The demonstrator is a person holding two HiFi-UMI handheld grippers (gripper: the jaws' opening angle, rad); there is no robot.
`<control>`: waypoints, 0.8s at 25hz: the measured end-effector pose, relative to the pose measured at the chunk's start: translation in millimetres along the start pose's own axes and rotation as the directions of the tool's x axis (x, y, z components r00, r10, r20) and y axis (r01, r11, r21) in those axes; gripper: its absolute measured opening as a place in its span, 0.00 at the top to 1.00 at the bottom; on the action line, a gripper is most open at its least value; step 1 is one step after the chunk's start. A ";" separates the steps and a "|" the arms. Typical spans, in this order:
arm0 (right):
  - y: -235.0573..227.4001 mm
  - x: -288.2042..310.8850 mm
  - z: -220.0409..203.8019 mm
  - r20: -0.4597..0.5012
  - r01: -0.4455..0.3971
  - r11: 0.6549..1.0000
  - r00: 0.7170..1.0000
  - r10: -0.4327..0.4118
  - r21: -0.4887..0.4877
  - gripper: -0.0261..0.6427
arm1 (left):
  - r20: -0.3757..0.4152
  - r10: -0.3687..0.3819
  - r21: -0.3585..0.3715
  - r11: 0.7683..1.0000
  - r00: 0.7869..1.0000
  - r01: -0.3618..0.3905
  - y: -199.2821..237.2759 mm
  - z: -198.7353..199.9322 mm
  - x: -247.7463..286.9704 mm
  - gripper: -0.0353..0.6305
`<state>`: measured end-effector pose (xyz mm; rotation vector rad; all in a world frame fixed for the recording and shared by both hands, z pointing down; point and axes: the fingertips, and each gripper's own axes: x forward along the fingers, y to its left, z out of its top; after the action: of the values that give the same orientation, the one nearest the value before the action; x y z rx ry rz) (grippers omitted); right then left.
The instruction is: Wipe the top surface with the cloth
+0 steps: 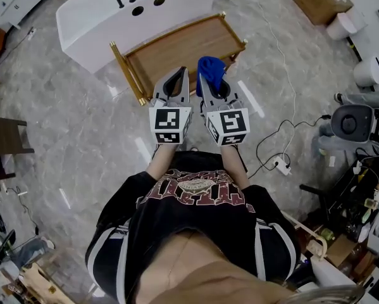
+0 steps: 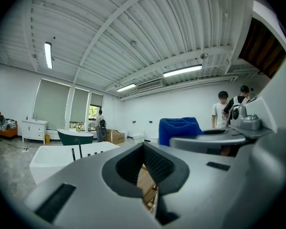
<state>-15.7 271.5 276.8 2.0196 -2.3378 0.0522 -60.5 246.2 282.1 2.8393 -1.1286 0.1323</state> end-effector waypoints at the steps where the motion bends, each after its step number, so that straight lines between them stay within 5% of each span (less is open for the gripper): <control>1: -1.9 7.1 1.5 0.001 0.002 1.000 1.000 -0.002 -0.003 0.88 | 0.003 -0.005 0.001 1.000 1.000 0.005 4.1 1.7 6.4 0.88; 20: -3.5 157.5 -4.3 -0.023 0.027 1.000 0.999 -0.027 -0.008 0.88 | -0.019 -0.043 0.004 0.999 0.999 0.043 123.2 1.7 97.0 0.88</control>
<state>-35.0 115.7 290.8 2.0348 -2.2932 0.0656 -74.9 90.7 296.7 2.8580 -1.0636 0.1587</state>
